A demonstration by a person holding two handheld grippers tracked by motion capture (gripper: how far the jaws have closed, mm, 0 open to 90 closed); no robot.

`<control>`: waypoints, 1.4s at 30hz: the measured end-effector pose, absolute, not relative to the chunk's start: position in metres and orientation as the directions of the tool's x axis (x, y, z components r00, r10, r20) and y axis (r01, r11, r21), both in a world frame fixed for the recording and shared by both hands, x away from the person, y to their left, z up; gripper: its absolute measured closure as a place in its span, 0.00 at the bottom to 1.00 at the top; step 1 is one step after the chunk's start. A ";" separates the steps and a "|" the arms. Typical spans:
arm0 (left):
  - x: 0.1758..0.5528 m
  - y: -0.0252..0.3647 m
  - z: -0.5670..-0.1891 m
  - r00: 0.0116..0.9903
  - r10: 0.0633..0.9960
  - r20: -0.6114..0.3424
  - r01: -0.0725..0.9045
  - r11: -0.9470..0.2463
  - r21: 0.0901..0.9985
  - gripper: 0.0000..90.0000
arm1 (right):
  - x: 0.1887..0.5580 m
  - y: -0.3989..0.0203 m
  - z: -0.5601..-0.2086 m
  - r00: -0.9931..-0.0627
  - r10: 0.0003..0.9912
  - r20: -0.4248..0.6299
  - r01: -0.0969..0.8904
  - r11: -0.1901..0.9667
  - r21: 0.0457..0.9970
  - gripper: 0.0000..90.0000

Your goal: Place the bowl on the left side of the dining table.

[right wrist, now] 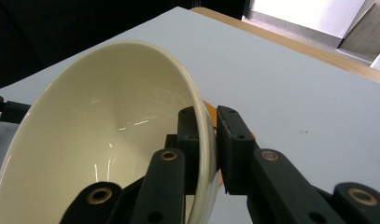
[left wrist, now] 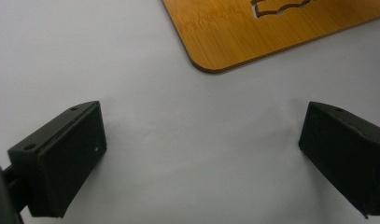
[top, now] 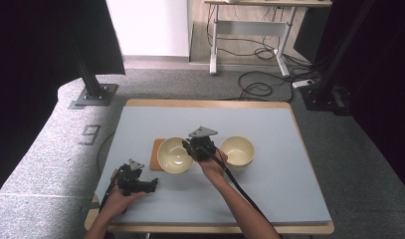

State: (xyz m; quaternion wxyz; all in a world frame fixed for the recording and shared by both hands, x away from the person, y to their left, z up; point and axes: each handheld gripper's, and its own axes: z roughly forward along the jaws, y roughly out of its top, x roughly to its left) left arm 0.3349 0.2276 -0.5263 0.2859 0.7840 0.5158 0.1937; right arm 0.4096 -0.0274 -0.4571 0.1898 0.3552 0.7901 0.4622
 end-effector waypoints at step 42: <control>0.335 0.228 -0.526 0.395 0.919 0.011 0.698 -0.308 0.647 0.01 | 0.433 0.000 -0.474 -0.668 0.743 0.037 0.409 0.325 0.853 0.89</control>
